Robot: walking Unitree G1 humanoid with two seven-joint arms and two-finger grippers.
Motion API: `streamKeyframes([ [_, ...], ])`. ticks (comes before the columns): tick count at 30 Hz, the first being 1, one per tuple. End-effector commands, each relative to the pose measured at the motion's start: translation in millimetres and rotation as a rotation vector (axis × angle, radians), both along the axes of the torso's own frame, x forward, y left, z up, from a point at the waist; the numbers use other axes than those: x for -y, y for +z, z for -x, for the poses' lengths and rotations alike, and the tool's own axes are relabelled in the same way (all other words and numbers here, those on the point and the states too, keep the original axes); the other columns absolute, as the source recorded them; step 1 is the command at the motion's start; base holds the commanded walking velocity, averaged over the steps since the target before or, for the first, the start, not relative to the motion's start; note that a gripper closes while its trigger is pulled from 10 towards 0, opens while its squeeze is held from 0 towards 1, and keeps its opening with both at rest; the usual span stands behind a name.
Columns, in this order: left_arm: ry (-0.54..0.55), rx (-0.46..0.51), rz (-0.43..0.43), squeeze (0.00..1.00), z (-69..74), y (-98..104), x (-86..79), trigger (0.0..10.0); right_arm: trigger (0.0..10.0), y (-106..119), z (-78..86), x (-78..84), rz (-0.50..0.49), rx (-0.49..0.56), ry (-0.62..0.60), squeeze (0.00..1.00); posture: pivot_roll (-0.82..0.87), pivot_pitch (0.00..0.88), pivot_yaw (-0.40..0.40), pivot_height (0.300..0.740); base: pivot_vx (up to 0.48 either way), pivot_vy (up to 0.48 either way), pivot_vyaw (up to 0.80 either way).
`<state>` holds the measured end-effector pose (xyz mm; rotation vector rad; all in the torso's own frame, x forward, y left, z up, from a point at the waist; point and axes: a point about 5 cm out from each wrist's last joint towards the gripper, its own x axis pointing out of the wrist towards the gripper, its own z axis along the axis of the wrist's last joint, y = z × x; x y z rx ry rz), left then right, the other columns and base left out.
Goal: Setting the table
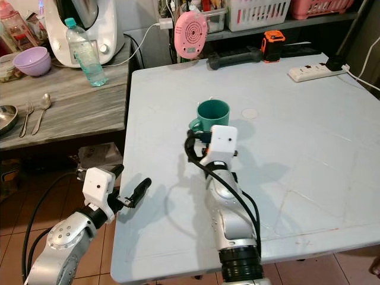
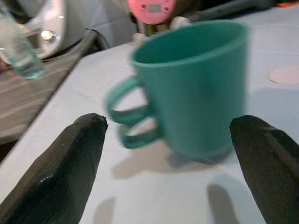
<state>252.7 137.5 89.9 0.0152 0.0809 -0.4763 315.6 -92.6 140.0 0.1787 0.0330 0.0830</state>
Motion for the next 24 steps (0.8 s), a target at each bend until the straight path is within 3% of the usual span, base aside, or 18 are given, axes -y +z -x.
streamKeyframes([
  [1,0.011,-0.006,-0.015,0.00,-1.1,0,-4.5,10.0,10.0,-1,1.8,6.4,-0.012,-0.005,-0.033,0.00,-0.01,0.082,0.121,0.740,0.000,0.000,0.00],
  [5,0.012,-0.004,-0.018,0.00,-2.6,0,-4.8,10.0,10.0,-1,-2.5,17.0,-0.019,-0.011,-0.067,0.00,-0.01,0.076,0.128,0.740,0.000,0.000,0.00],
  [8,0.011,-0.004,-0.021,0.00,-3.5,0,-4.9,10.0,10.0,-1,-5.8,12.8,-0.037,-0.021,-0.054,0.00,-0.01,0.073,0.131,0.740,0.000,0.000,0.00],
  [12,0.009,-0.002,-0.022,0.00,-4.3,1,-5.1,10.0,10.0,2,-8.1,-1.2,-0.049,-0.019,-0.005,0.00,0.00,0.070,0.134,0.740,0.000,0.000,0.00],
  [14,0.010,0.001,-0.023,0.00,-4.6,2,-6.0,10.0,10.0,4,-8.2,-16.4,-0.061,-0.021,0.046,0.00,0.00,0.069,0.131,0.740,0.000,0.000,0.00],
  [24,0.014,-0.001,-0.023,0.00,-2.4,1,-6.4,10.0,10.0,5,-4.0,-49.8,-0.079,-0.033,0.174,0.00,0.01,0.064,0.129,0.740,0.000,0.000,0.00],
])
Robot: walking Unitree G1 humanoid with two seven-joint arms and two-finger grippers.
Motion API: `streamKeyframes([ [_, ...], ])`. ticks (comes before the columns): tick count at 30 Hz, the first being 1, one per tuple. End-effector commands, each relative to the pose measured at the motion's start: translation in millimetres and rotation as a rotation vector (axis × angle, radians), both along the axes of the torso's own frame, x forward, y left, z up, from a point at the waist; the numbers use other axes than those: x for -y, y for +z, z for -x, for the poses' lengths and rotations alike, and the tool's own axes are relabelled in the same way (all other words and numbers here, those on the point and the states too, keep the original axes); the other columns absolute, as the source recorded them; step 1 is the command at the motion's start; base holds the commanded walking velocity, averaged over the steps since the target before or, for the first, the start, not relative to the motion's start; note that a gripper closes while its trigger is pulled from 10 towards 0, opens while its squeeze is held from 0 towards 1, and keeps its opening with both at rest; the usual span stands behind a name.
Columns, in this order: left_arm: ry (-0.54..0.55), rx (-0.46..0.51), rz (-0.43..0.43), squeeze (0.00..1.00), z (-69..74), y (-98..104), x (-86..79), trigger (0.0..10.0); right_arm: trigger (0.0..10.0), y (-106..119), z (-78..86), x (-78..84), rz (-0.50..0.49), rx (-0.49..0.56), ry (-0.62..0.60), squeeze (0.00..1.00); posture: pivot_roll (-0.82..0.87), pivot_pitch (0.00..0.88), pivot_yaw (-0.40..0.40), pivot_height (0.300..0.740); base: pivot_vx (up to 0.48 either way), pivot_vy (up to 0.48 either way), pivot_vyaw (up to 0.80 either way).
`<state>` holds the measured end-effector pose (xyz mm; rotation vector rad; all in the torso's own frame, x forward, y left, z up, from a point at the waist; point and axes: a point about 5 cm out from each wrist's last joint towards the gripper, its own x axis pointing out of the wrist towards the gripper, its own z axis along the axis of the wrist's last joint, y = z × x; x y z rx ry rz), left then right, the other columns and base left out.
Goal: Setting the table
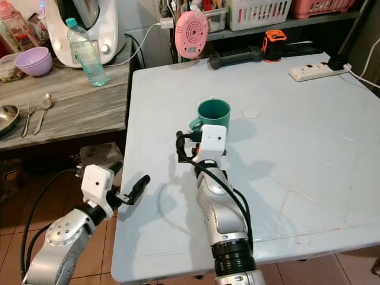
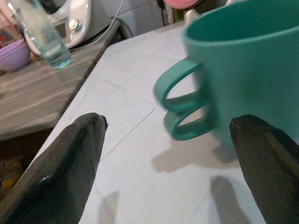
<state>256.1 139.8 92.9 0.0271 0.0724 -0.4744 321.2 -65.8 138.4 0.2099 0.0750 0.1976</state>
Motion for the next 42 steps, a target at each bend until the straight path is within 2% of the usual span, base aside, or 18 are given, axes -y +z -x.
streamKeyframes([
  [1,0.012,-0.013,-0.012,0.00,0.8,-2,-3.5,10.0,10.0,7,1.4,-24.9,-0.050,0.001,0.062,0.00,0.01,0.064,0.128,0.740,0.000,0.000,0.00],
  [7,0.003,-0.014,-0.008,0.00,0.2,-2,-1.8,10.0,10.0,18,-2.9,-29.0,-0.075,0.047,0.051,0.00,0.01,0.061,0.128,0.740,0.000,0.000,0.00],
  [8,0.002,-0.015,-0.009,0.00,0.4,-2,-1.8,10.0,7.5,21,-4.8,-28.2,-0.080,0.058,0.040,0.00,0.01,0.061,0.128,0.740,0.000,0.000,0.00],
  [9,0.001,-0.015,-0.009,0.00,0.4,-2,-1.8,10.0,7.5,21,-5.5,-27.6,-0.082,0.059,0.036,0.00,0.01,0.059,0.125,0.740,0.000,0.000,0.00],
  [10,0.001,-0.015,-0.009,0.00,0.4,-2,-1.7,10.0,3.3,22,-6.3,-26.7,-0.086,0.062,0.030,0.00,0.01,0.059,0.125,0.740,0.000,0.000,0.00],
  [11,0.002,-0.016,-0.011,0.00,0.5,-2,-2.0,10.0,0.0,22,-8.3,-24.4,-0.080,0.066,0.022,0.00,0.01,0.058,0.124,0.740,0.000,0.000,0.00],
  [13,0.003,-0.016,-0.011,0.00,0.5,-2,-2.3,10.0,0.0,22,-10.0,-22.5,-0.075,0.067,0.016,0.00,0.01,0.058,0.124,0.740,0.000,0.000,0.00],
  [14,0.004,-0.017,-0.012,0.00,0.6,-3,-2.4,10.0,1.0,22,-11.7,-20.1,-0.074,0.068,0.009,0.00,0.01,0.058,0.124,0.740,0.000,0.000,0.00],
  [15,0.004,-0.017,-0.013,0.00,0.7,-3,-2.5,10.0,1.5,22,-13.0,-18.3,-0.072,0.068,0.004,0.00,0.02,0.057,0.124,0.740,0.000,0.000,0.00],
  [21,0.005,-0.020,-0.017,0.00,2.0,-4,-2.4,10.0,1.7,22,-19.6,-11.6,-0.064,0.074,-0.016,0.00,0.02,0.056,0.125,0.740,0.000,0.000,0.00],
  [23,0.002,-0.022,-0.017,0.00,2.7,-4,-2.3,10.0,2.5,24,-22.6,-9.8,-0.061,0.078,-0.023,0.00,0.02,0.059,0.127,0.740,0.000,0.000,0.00],
  [27,-0.002,-0.025,-0.018,0.00,3.6,-4,-2.6,10.0,2.5,26,-26.0,-7.8,-0.061,0.084,-0.036,0.00,0.02,0.063,0.128,0.740,0.000,0.000,0.00],
  [28,-0.003,-0.027,-0.020,0.00,3.8,-4,-2.8,10.0,3.0,26,-26.7,-6.4,-0.063,0.085,-0.042,0.00,0.02,0.063,0.128,0.740,0.000,0.000,0.00],
  [42,0.002,-0.032,-0.024,0.00,4.1,-5,-3.6,10.0,2.9,13,-22.9,14.5,-0.053,0.061,-0.109,0.00,0.03,0.062,0.130,0.740,0.000,0.000,0.00],
])
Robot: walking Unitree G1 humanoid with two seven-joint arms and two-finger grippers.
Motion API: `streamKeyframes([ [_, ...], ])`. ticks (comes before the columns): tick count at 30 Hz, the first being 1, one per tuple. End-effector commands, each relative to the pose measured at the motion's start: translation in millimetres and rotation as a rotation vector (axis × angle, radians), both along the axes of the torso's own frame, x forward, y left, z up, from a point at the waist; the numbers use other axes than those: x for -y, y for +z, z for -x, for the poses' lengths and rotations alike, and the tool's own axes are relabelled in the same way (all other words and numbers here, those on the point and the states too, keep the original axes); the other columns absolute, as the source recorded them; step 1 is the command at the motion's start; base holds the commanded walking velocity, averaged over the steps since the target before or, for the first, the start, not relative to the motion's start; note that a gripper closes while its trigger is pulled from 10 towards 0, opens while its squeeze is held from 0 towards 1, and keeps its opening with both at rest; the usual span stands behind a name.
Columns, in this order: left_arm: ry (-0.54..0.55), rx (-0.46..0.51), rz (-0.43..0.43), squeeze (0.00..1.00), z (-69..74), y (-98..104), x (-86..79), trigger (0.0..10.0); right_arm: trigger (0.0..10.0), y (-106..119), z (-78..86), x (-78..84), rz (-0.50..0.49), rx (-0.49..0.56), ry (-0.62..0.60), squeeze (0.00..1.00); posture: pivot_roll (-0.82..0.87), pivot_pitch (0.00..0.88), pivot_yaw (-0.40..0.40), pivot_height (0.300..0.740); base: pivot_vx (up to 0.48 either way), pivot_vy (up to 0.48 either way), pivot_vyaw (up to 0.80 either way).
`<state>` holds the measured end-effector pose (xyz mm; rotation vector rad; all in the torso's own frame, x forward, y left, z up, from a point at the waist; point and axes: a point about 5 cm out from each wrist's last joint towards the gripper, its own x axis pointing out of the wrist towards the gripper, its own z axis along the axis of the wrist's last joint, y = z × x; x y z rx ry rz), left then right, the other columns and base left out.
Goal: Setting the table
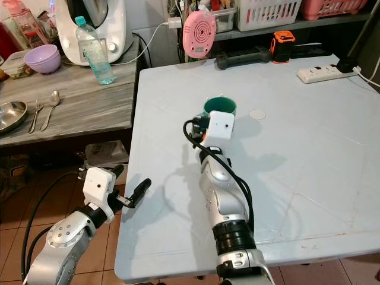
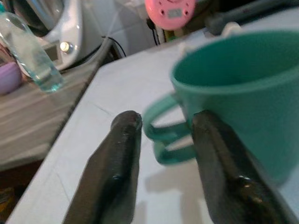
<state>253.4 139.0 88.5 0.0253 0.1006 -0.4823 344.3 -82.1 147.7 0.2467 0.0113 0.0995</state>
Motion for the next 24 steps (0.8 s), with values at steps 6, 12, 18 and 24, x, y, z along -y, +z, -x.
streamKeyframes([
  [6,0.010,-0.005,-0.022,0.00,-0.8,0,-4.3,10.0,3.0,-2,0.6,27.7,0.005,0.002,-0.091,0.00,0.02,0.058,0.132,0.740,0.000,0.000,0.00],
  [12,0.012,-0.002,-0.024,0.00,-2.6,0,-4.3,10.0,3.0,-2,1.2,47.9,0.023,0.004,-0.145,0.00,0.01,0.051,0.135,0.740,0.000,0.000,0.00],
  [18,0.011,-0.001,-0.025,0.00,-4.8,0,-4.3,10.0,3.1,-1,1.5,77.4,0.054,0.011,-0.222,0.00,0.01,0.046,0.142,0.740,0.000,0.000,0.00],
  [24,0.011,0.001,-0.030,0.00,-5.3,0,-4.7,10.0,3.4,0,2.0,107.3,0.089,0.012,-0.294,0.00,0.01,0.042,0.145,0.740,0.000,0.000,0.00],
])
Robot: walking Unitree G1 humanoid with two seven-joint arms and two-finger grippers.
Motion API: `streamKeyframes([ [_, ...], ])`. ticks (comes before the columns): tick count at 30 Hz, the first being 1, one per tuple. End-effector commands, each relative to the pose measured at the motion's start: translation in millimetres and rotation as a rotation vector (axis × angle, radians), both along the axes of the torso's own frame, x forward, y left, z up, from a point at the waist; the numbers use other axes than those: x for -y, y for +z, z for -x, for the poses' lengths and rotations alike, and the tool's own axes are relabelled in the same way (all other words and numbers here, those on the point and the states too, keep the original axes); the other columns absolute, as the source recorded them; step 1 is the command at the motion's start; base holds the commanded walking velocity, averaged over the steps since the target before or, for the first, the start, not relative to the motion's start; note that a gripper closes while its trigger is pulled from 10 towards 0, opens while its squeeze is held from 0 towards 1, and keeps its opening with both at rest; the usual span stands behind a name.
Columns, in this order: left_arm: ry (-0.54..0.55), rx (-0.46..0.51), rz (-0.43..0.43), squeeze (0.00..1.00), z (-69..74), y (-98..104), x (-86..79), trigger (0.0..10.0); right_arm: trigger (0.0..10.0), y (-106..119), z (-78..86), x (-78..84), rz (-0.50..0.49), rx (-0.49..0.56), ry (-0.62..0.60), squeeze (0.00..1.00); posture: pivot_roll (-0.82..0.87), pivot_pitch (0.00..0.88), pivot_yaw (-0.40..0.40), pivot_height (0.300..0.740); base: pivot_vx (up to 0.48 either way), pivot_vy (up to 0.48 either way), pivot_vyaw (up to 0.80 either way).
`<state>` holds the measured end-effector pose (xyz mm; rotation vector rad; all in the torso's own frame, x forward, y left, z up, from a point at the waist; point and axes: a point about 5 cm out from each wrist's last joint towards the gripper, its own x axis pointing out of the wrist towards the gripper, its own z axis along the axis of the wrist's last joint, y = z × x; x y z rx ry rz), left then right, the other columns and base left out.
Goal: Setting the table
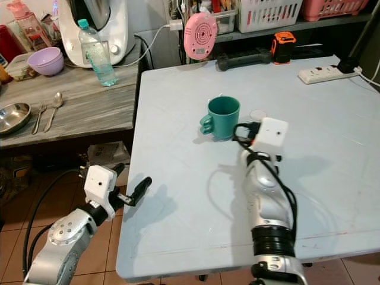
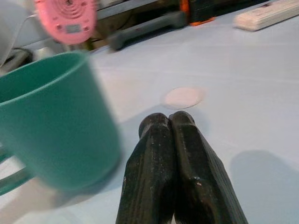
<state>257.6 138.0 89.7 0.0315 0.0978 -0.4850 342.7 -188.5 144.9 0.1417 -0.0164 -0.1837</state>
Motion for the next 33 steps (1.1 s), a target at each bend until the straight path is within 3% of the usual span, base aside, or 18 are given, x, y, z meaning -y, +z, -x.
streamKeyframes([
  [1,0.014,-0.003,-0.026,0.00,-1.3,-2,-6.0,10.0,3.4,3,0.3,2.6,-0.011,0.016,-0.013,0.00,0.01,0.041,0.145,0.740,0.000,0.000,0.00],
  [2,0.015,-0.003,-0.027,0.00,-1.3,-2,-6.2,10.0,4.7,3,0.4,3.9,-0.010,0.016,-0.015,0.00,0.01,0.041,0.145,0.740,0.000,0.000,0.00],
  [3,0.015,-0.003,-0.028,0.00,-1.3,-2,-6.3,10.0,6.7,3,0.5,4.3,-0.011,0.017,-0.015,0.78,0.01,0.040,0.145,0.740,0.000,0.000,0.00],
  [4,0.015,-0.003,-0.028,0.00,-1.3,-2,-6.3,10.0,6.7,3,0.5,4.3,-0.011,0.017,-0.015,0.78,0.01,0.040,0.145,0.740,0.000,0.000,0.00],
  [5,0.015,-0.003,-0.029,0.00,-1.3,-2,-6.4,10.0,9.3,4,0.8,3.9,-0.010,0.019,-0.011,0.95,0.01,0.040,0.145,0.740,0.000,0.000,0.00],
  [6,0.015,-0.002,-0.029,0.00,-1.4,-2,-6.5,10.0,9.3,4,0.9,3.6,-0.010,0.020,-0.008,0.95,0.01,0.040,0.145,0.740,0.000,0.000,0.00],
  [7,0.015,-0.002,-0.029,0.00,-1.5,-2,-6.5,10.0,10.0,4,1.3,1.3,-0.003,0.020,0.004,1.00,0.01,0.040,0.145,0.740,0.000,0.000,0.00],
  [15,0.053,0.025,-0.033,0.00,-4.1,1,-8.7,10.0,10.0,3,4.6,-15.9,0.025,0.027,0.088,1.00,0.00,0.028,0.128,0.740,0.000,0.000,0.00],
  [19,0.060,0.044,-0.004,0.00,-9.3,5,-8.4,10.0,10.0,3,9.7,-33.8,0.039,0.040,0.158,1.00,-0.01,0.014,0.109,0.740,0.000,0.000,0.00],
  [33,-0.001,0.062,0.076,0.00,-15.1,12,13.7,10.0,10.0,-3,25.7,-56.8,0.056,0.023,0.252,1.00,-0.03,0.000,0.076,0.740,0.000,0.000,0.00],
])
